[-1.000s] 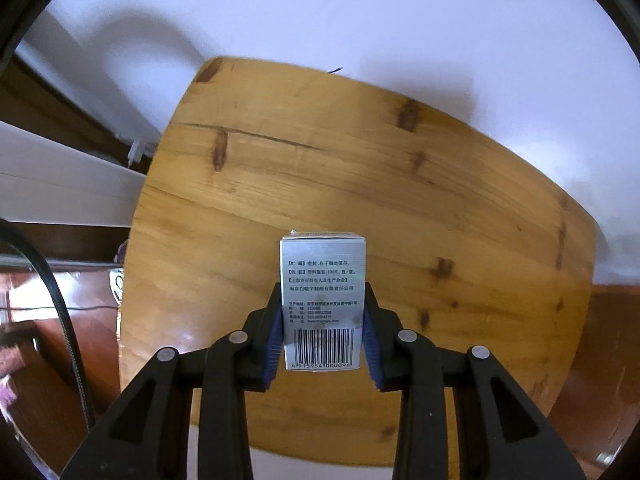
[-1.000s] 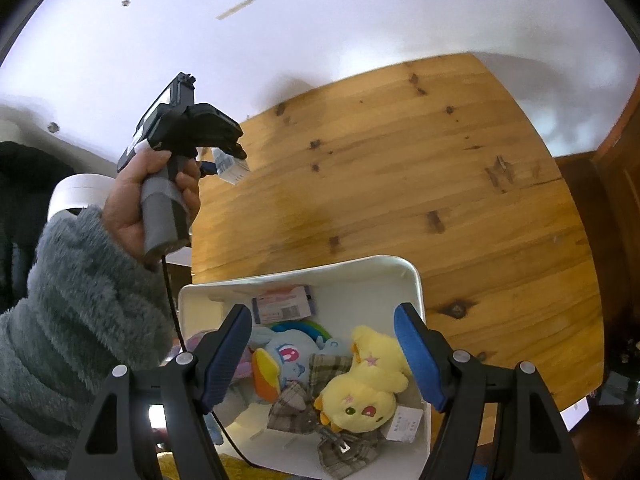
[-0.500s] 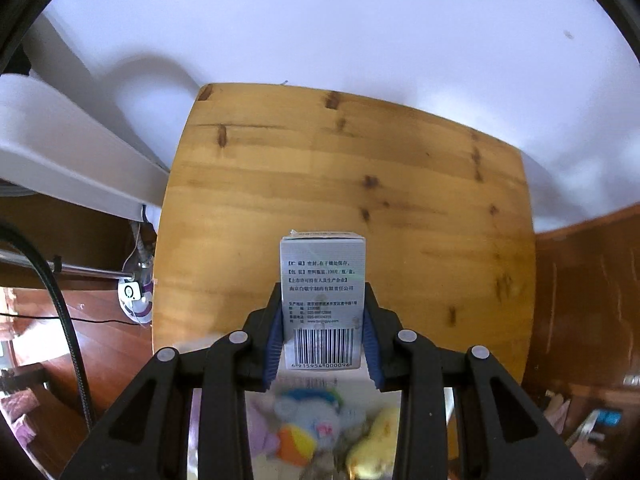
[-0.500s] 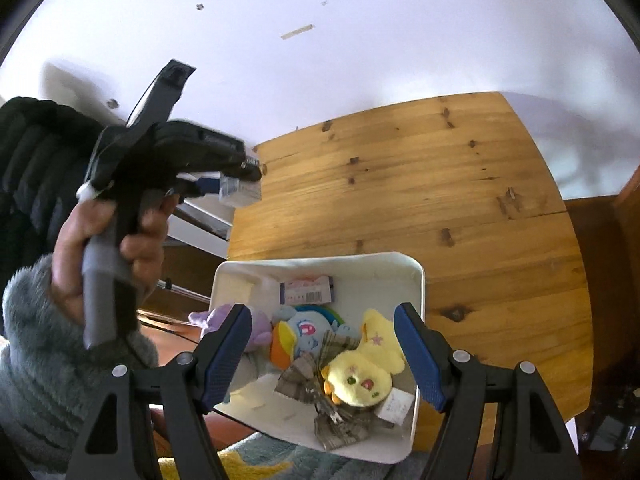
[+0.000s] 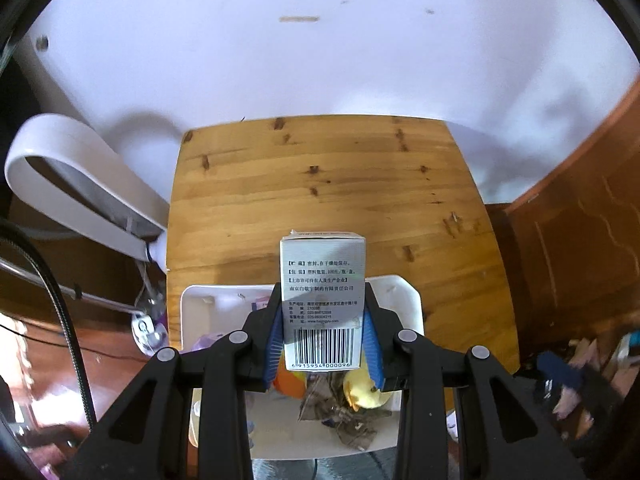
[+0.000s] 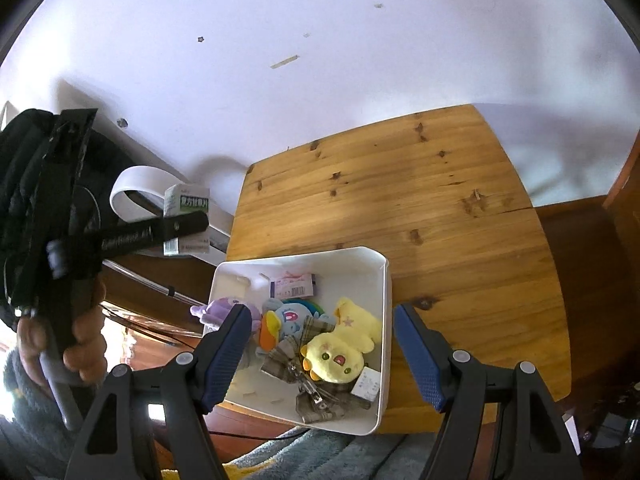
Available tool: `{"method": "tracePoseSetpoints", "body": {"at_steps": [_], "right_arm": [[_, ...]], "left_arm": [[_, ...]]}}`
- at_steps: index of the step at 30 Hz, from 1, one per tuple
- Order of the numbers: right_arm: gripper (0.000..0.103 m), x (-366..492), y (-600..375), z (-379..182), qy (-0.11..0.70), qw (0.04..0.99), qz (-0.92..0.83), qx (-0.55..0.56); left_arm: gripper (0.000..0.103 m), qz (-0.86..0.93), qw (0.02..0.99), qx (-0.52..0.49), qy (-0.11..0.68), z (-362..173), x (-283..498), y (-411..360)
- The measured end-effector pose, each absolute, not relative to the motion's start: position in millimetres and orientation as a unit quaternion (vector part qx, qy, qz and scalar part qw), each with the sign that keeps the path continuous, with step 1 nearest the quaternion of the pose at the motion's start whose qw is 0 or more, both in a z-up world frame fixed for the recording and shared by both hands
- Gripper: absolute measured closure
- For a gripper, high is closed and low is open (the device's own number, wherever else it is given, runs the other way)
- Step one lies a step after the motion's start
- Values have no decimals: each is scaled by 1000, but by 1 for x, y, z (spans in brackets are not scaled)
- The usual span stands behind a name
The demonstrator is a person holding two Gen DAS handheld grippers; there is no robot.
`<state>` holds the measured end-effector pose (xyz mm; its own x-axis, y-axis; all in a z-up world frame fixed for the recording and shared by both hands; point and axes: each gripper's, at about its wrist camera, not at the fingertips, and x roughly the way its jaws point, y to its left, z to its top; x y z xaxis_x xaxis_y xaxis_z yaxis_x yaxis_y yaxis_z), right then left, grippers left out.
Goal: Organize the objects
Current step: 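Carry the white box with the left tool over the tray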
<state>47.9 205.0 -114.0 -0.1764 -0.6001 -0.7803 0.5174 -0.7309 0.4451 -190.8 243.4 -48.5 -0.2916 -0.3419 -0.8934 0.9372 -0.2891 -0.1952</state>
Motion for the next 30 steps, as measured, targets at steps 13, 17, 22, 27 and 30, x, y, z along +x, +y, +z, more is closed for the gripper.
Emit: {"method": "tracePoseSetpoints", "body": {"at_steps": [13,17,22,27,30], "right_arm": [[28,63,208,-101,-11,369,-778,509],[28,61,210,-104,-12,366,-776,513],[28,58,212,-104,-13,362,-778,514],[28,54,214,-104,-14,360,-779,513],[28,52,215,-104,-14,359,-780,512]], "left_arm": [[66,-723,448,400,342,-57,-206,291],[66,-722,451,407,331,-60,-211,295],[65,-722,453,412,323,-62,-217,297],[65,-723,447,413,326,-63,-223,295],[64,-725,440,413,331,-63,-226,294]]}}
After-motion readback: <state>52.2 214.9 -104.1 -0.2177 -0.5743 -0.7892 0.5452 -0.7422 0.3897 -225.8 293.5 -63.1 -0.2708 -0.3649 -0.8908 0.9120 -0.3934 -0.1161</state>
